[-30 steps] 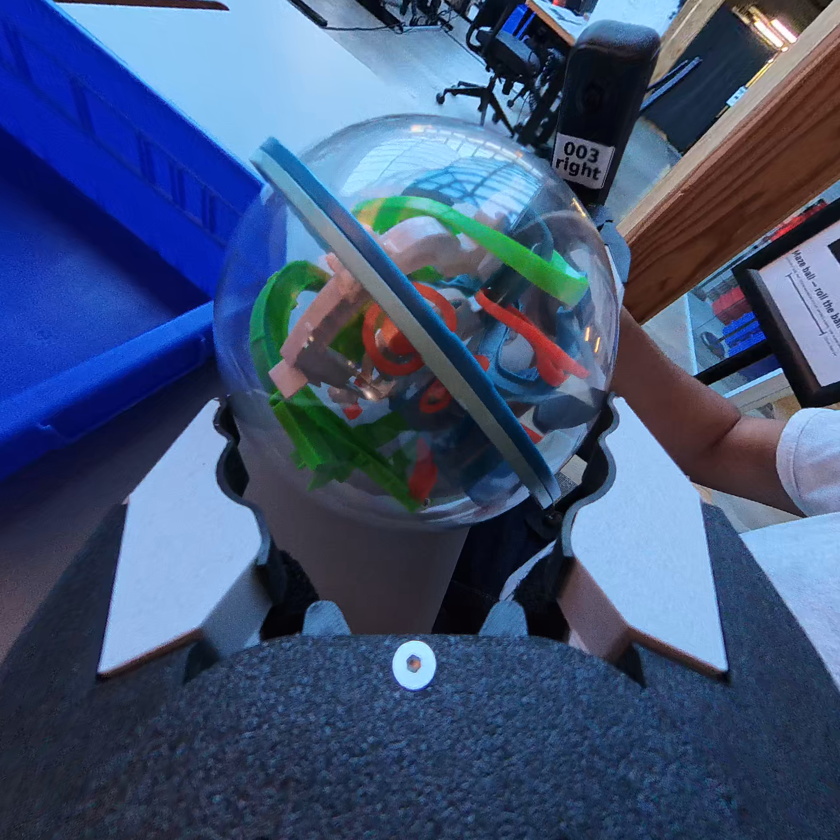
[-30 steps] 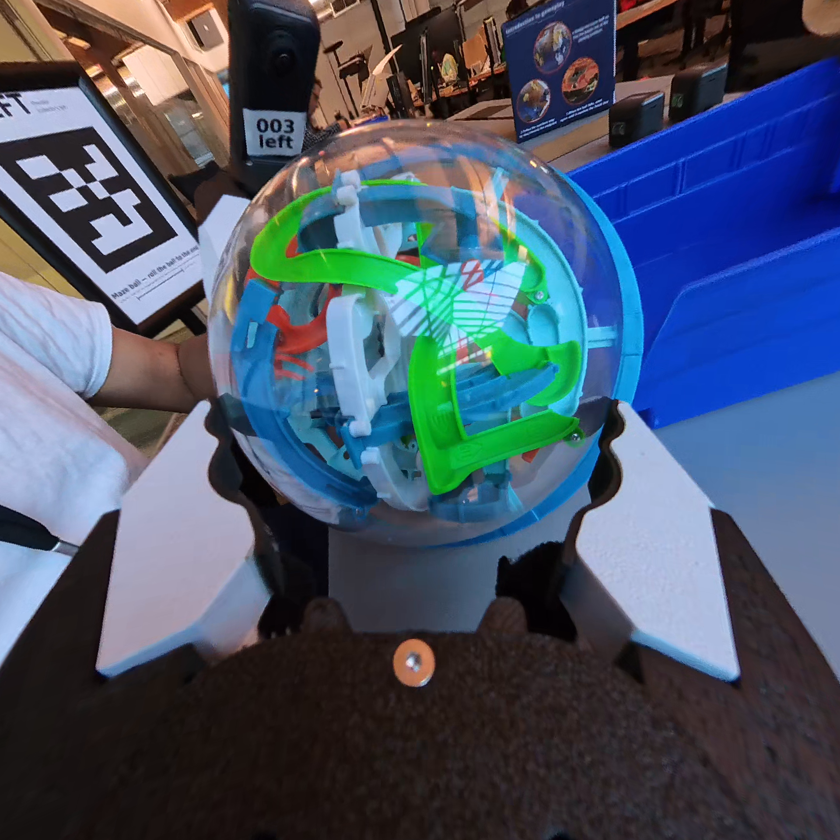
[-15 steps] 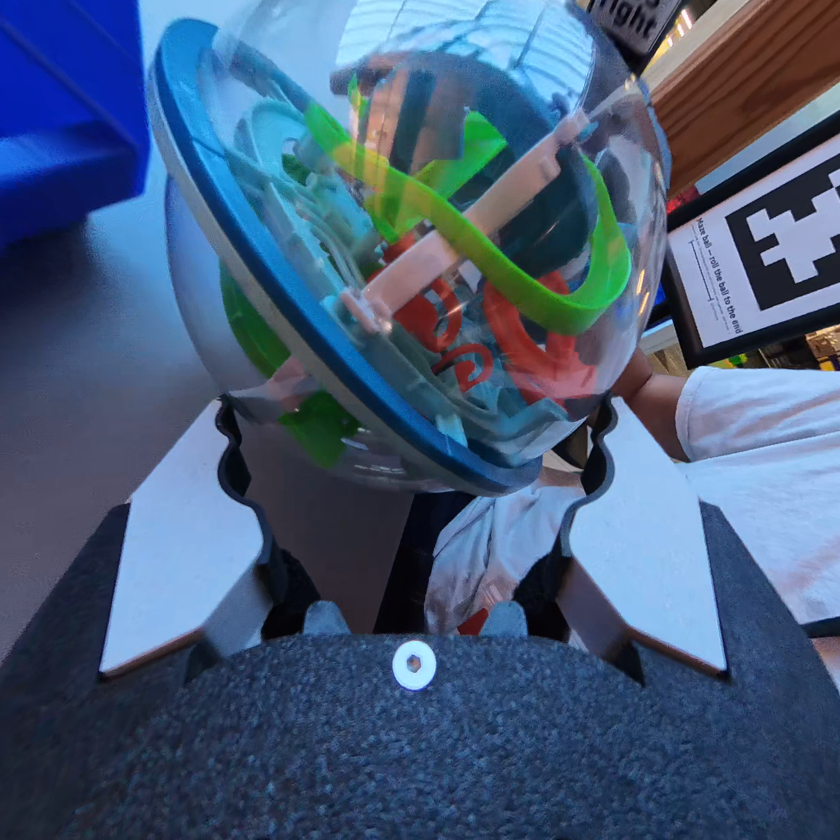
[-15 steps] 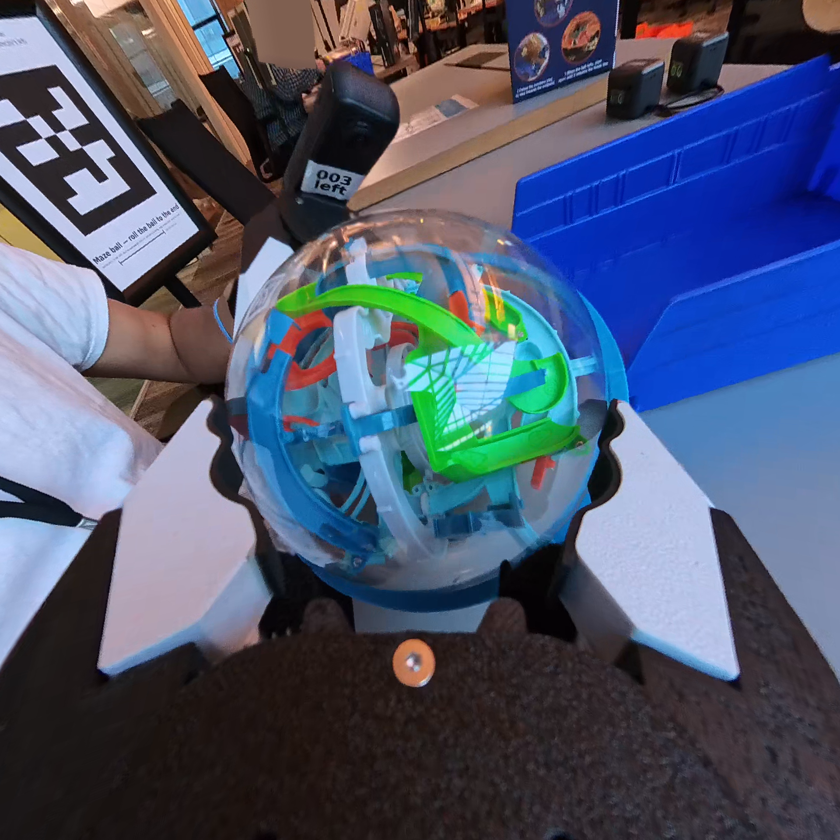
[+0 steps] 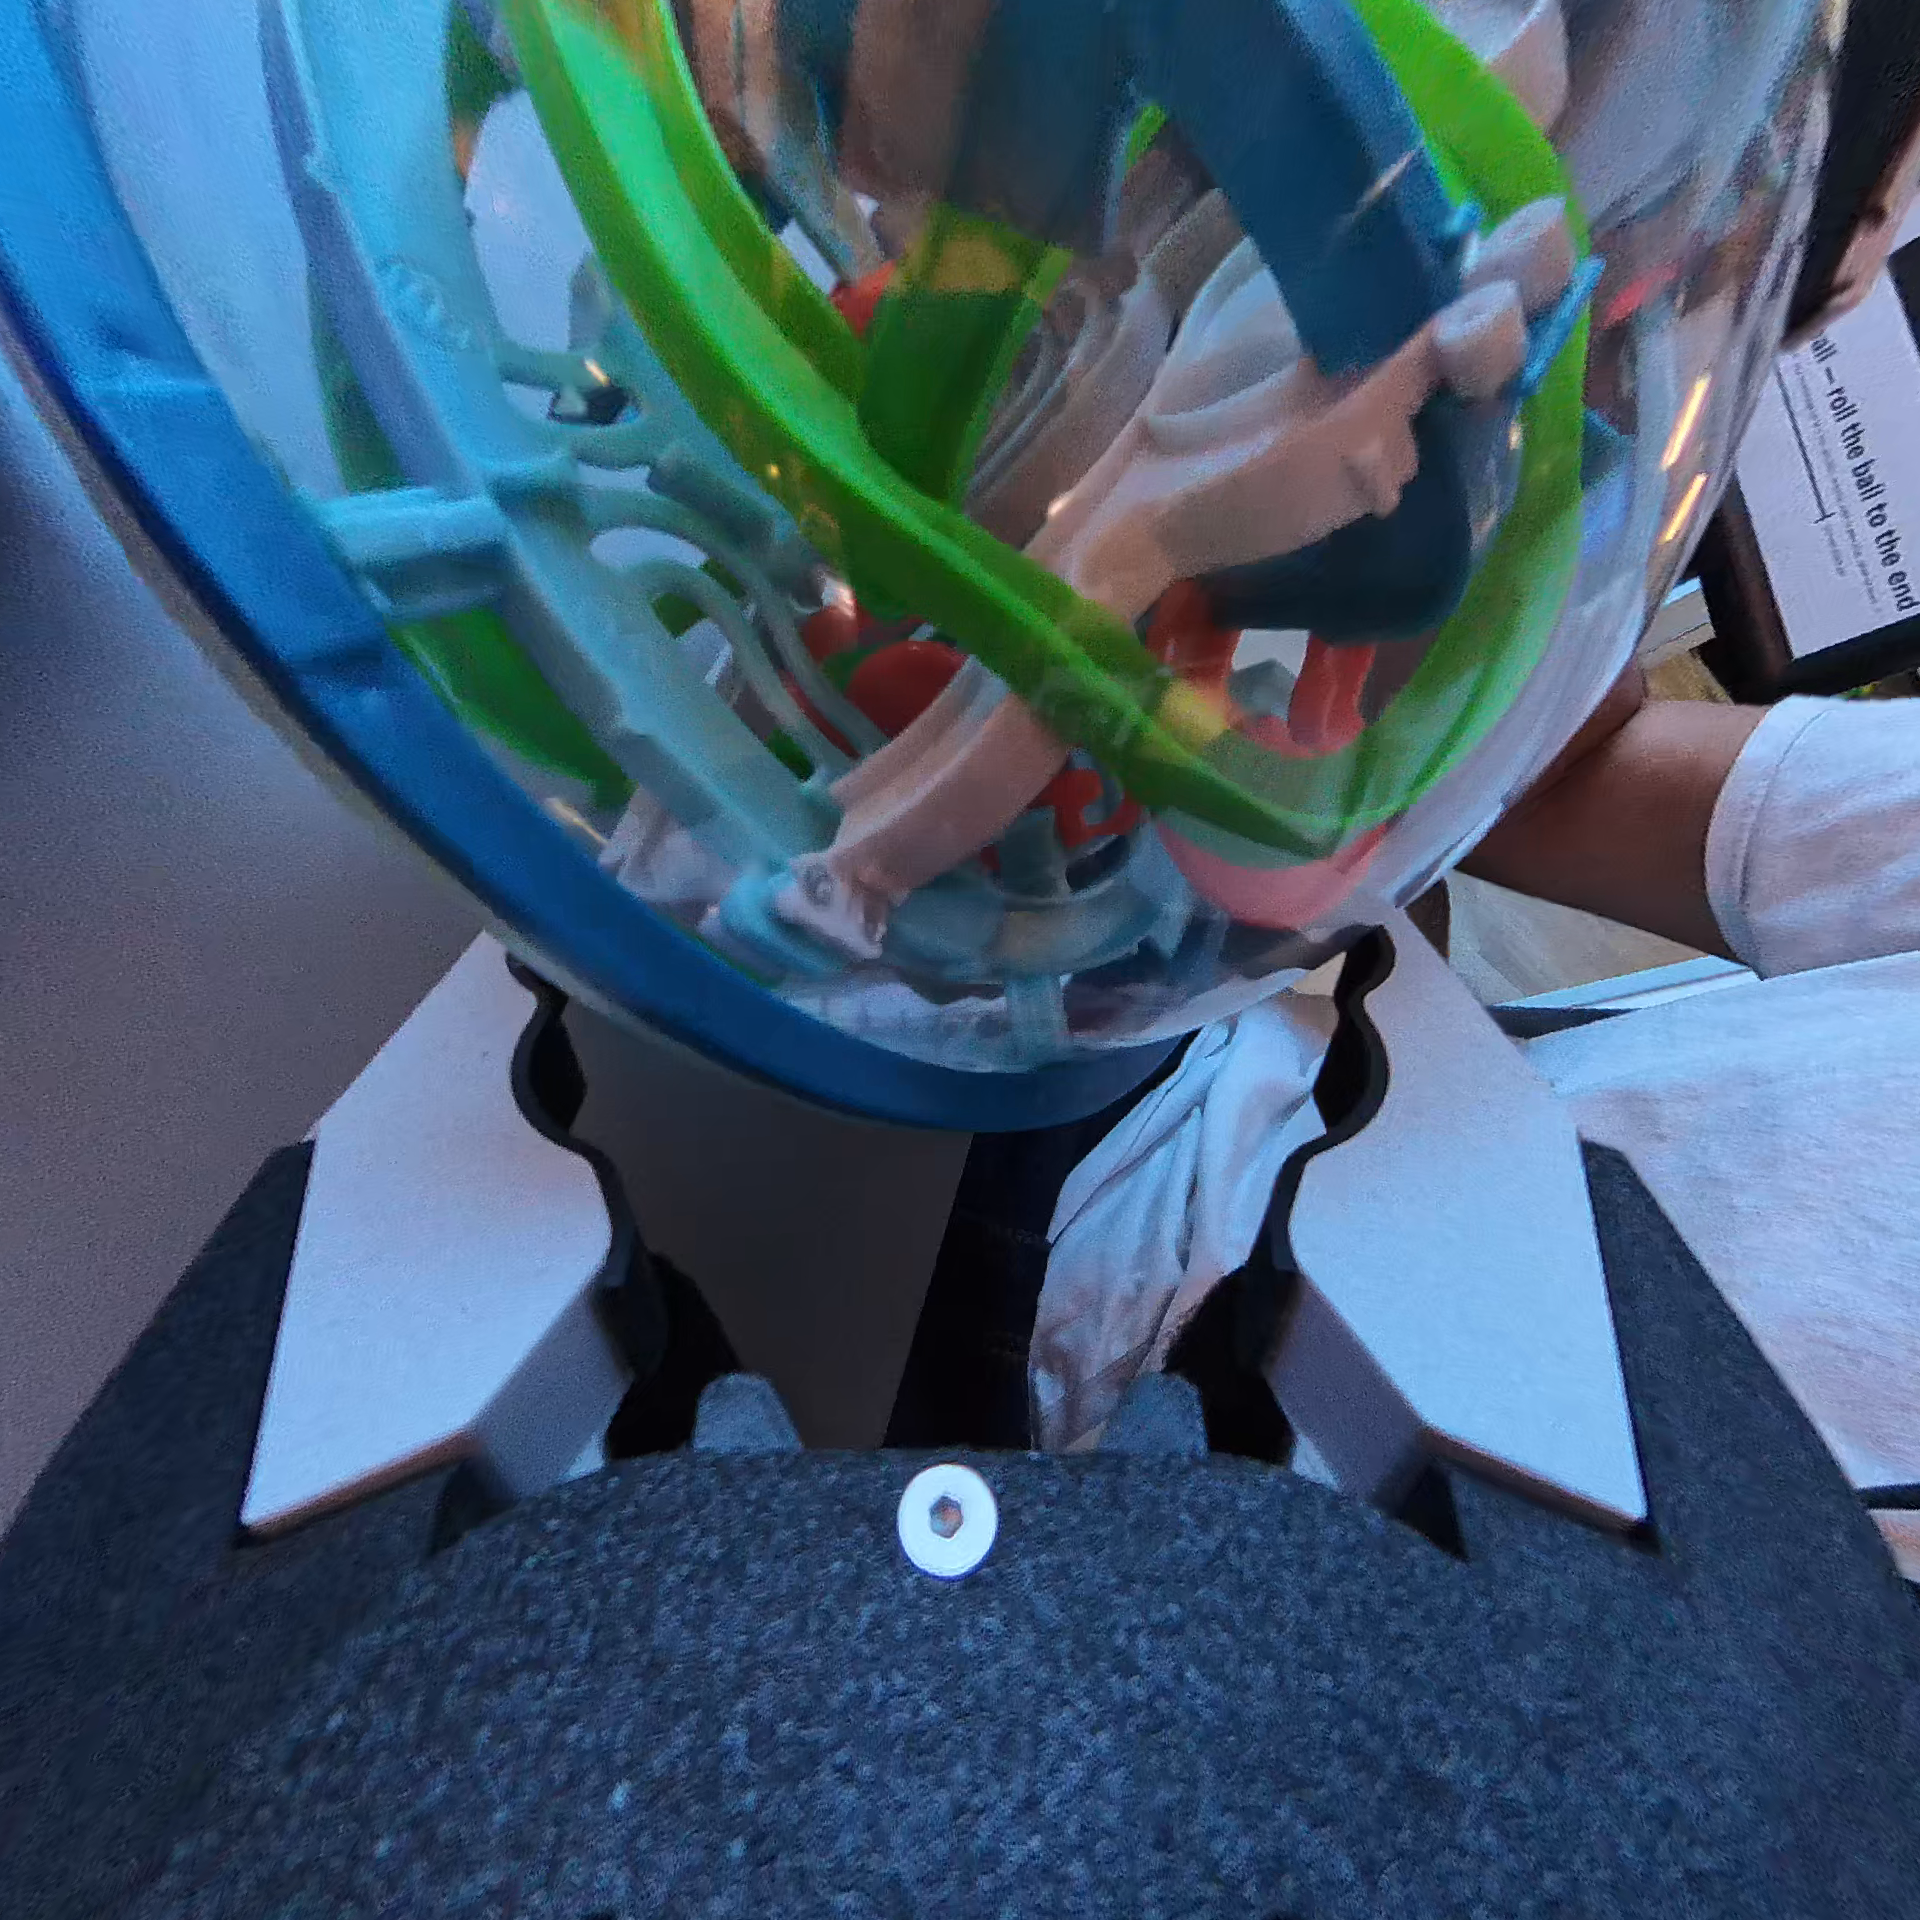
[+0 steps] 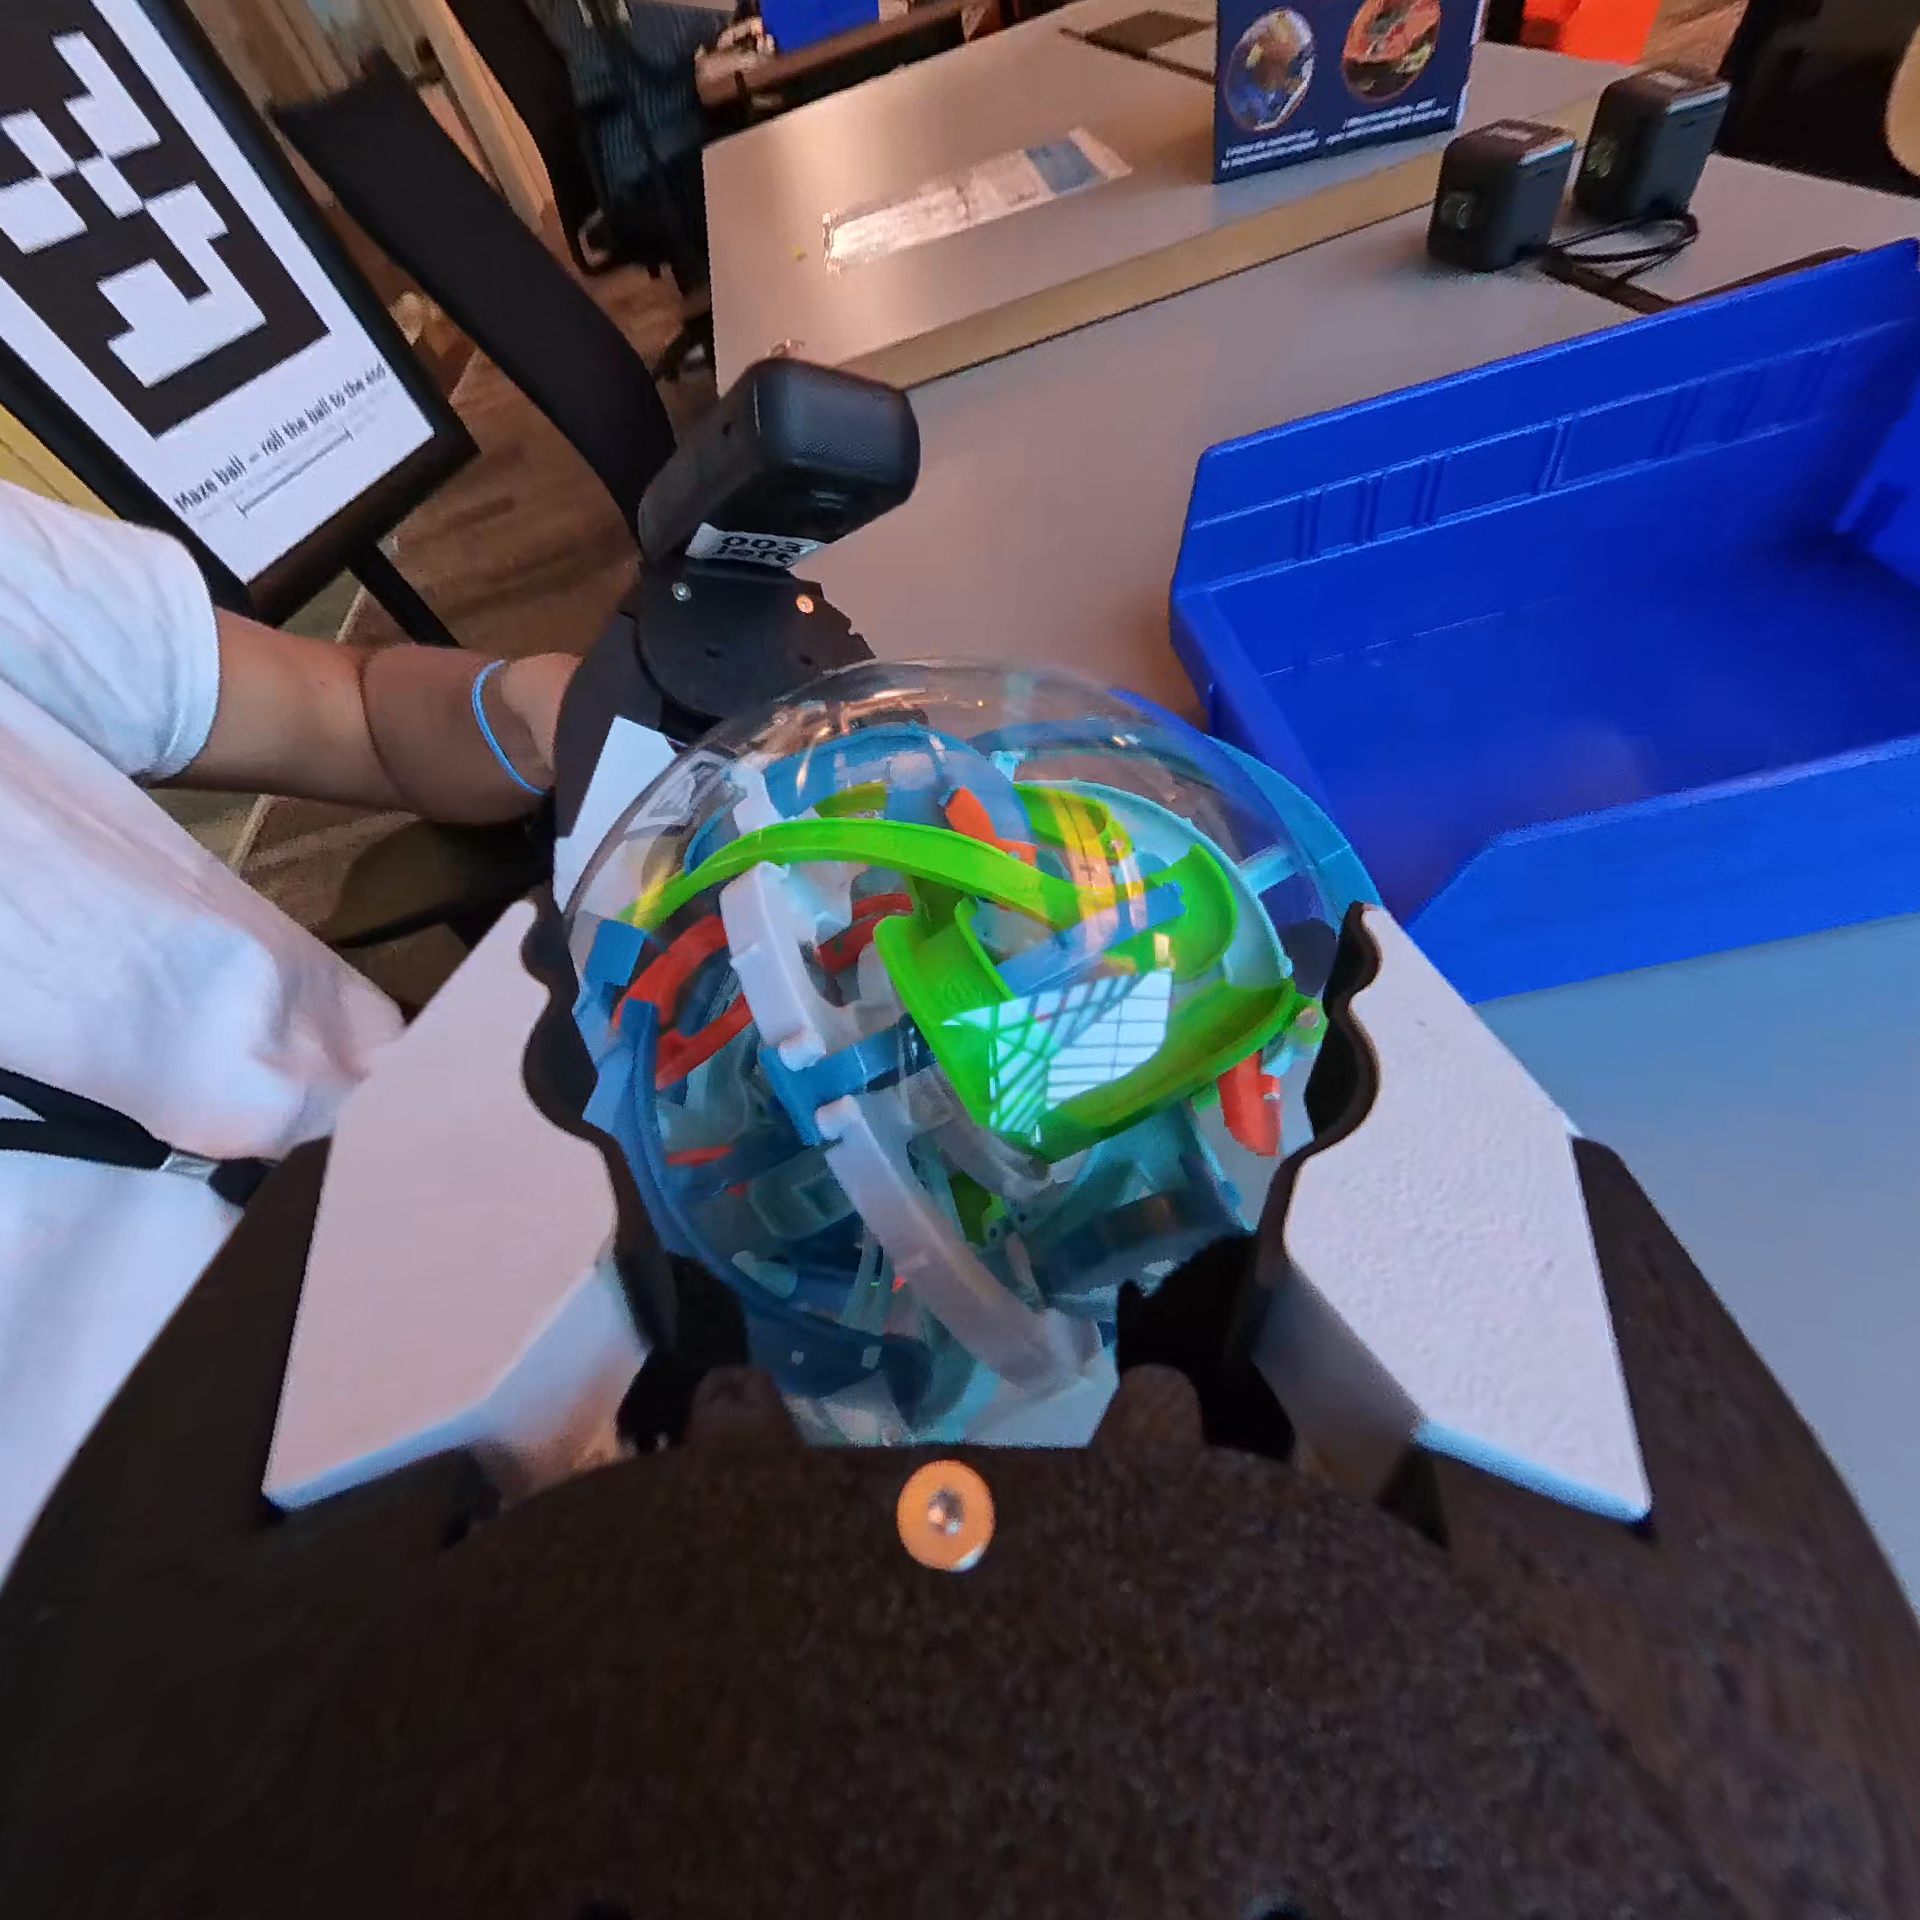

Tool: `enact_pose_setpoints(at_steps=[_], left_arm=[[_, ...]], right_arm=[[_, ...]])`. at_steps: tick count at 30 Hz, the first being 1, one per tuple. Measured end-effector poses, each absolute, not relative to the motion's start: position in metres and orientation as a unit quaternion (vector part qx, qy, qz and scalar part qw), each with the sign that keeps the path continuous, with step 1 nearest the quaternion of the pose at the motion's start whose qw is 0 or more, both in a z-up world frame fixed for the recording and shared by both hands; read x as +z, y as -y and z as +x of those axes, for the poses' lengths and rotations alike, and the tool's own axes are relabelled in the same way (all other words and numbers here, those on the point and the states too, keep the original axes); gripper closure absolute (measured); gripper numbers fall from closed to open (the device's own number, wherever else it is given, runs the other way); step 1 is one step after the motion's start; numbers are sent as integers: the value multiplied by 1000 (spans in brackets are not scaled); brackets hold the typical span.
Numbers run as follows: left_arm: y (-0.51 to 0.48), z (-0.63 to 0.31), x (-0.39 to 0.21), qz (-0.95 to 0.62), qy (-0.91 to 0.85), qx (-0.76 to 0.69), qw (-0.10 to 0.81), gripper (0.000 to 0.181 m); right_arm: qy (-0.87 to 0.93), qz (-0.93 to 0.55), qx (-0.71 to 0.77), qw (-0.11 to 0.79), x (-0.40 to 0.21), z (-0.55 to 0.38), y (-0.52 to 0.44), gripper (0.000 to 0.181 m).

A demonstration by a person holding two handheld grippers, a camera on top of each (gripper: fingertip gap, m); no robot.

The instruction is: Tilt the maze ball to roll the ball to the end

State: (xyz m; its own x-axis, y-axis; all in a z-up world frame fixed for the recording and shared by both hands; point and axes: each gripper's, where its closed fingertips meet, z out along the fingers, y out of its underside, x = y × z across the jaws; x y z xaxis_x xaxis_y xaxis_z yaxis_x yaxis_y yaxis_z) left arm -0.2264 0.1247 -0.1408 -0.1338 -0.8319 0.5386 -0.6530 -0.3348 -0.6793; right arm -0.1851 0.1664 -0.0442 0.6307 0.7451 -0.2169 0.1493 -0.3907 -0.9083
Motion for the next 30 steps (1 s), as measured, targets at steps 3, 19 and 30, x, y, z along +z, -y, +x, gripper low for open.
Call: enact_pose_setpoints(at_steps=[3, 19, 30], left_arm=[[-124, -232, -146, -648, -581, -484, 91, 41], [-167, -226, -80, -542, -698, -372, 284, 22], [-172, -232, -99, -565, -671, -389, 282, 24]], right_arm=[[310, -778, 308, 451, -45, -192, -169, 42], [336, -778, 294, 441, -47, -208, -182, 36], [172, -782, 257, 541, -83, -151, -133, 36]])
